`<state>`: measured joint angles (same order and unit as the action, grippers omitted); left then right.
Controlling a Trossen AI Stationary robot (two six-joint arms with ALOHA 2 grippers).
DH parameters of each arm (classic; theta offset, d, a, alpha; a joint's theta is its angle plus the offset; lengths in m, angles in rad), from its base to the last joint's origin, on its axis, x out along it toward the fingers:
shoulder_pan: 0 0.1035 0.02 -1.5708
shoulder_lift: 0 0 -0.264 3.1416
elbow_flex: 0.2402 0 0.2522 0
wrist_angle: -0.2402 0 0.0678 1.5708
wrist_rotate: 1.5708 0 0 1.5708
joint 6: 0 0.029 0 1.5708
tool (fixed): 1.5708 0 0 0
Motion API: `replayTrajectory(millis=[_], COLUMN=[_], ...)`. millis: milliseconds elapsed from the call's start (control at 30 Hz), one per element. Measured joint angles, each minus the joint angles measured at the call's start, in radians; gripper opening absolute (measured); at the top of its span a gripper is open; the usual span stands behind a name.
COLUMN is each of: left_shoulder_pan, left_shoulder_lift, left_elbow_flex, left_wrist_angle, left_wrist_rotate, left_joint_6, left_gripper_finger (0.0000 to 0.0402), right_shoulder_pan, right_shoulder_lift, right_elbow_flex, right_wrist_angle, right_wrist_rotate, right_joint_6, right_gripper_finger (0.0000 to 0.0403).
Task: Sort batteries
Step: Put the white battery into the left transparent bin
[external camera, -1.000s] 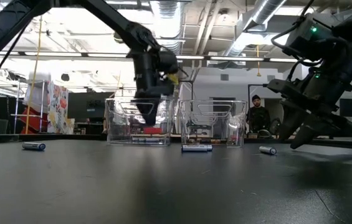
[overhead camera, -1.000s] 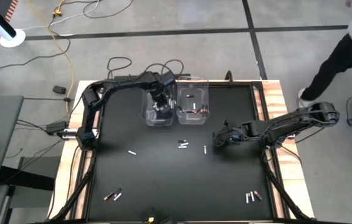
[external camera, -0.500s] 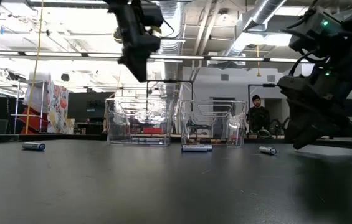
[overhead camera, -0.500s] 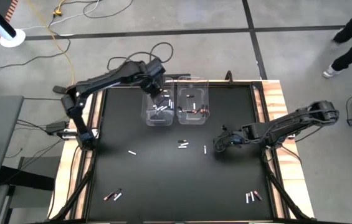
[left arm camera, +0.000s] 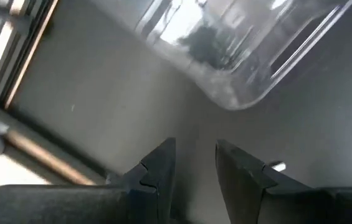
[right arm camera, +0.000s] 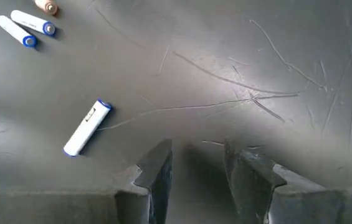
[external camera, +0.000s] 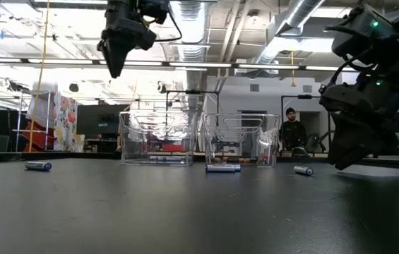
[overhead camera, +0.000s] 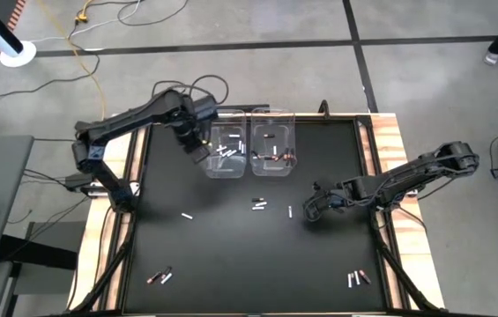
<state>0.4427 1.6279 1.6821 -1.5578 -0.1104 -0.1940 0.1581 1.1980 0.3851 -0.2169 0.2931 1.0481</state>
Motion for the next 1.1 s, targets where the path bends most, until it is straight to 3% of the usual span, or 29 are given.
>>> replayTrajectory(millis=[233,567,733,967,1100], left_shoulder_pan=[-0.104,-0.258,-0.303,-0.33,-0.354], left_shoulder_lift=[-0.066,-0.372,-0.486,-0.504,-0.473], left_elbow_flex=[-0.146,-0.575,-0.773,-0.95,-0.969], left_wrist_angle=[0.101,0.512,0.595,0.686,0.767], left_wrist_rotate=[-0.017,0.038,0.05,0.085,0.107], left_joint_6=[0.055,0.064,0.071,0.244,0.294], left_gripper_finger=[0.0106,0.0093,0.0093,0.0093,0.0093], right_shoulder_pan=[0.0,-0.001,-0.004,-0.004,-0.004], right_shoulder_lift=[0.0,0.0,0.0,0.0,0.0], right_elbow_flex=[0.0,0.0,0.0,0.0,0.0], right_wrist_angle=[0.0,0.0,0.0,0.0,0.001], right_wrist_rotate=[0.0,0.0,0.0,0.0,0.0], right_joint_6=[-0.01,-0.005,-0.01,-0.009,-0.002], right_gripper_finger=[0.0163,0.0163,0.0163,0.0163,0.0163])
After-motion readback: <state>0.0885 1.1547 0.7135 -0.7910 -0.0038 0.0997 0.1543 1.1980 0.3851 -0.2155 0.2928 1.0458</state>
